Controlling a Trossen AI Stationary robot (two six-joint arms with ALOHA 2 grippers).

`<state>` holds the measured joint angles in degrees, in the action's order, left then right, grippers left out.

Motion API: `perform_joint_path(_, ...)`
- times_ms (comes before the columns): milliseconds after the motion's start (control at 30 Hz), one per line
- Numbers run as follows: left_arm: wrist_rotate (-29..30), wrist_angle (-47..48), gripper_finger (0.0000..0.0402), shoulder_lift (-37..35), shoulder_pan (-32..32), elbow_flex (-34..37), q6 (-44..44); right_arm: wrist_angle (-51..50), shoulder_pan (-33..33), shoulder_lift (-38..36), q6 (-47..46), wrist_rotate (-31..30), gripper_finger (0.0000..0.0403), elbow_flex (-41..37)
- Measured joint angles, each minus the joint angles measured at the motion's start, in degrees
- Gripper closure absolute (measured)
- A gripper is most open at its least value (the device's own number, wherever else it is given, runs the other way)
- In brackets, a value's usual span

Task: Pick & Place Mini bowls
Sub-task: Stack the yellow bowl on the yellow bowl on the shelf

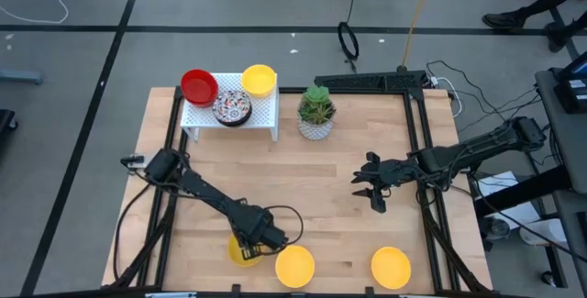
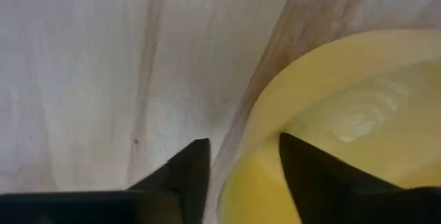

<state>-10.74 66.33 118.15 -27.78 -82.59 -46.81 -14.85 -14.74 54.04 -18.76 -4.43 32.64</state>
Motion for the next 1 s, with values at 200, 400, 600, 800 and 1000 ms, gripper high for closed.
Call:
perform_joint_path(200, 0.02, 0.46, 0.0359, -3.09, 2.03, 0.0, 0.55, 0.02, 0.0, 0.0, 0.2, -0.02, 0.0234, 0.0)
perform_joint_path(400, 3.1, 0.71, 0.0385, -10.26, 5.41, 0.01, -1.27, 0.0, 0.02, 0.0, 0.2, -0.02, 0.0234, 0.0)
perform_joint_path(600, 11.93, 0.87, 0.0394, -20.63, 10.42, 0.0, -1.48, 0.02, 0.02, 0.0, 1.72, -0.04, 0.0234, 0.0)
perform_joint_path(800, 21.3, -1.01, 0.0381, -29.13, 19.54, -0.02, -1.42, 0.0, 0.02, 0.0, 2.13, -0.17, 0.0234, 0.0)
perform_joint_path(1000, 17.97, -9.73, 0.0391, -30.91, 30.56, -0.02, 8.64, 0.0, 0.02, 0.0, 2.14, -0.22, 0.0234, 0.0)
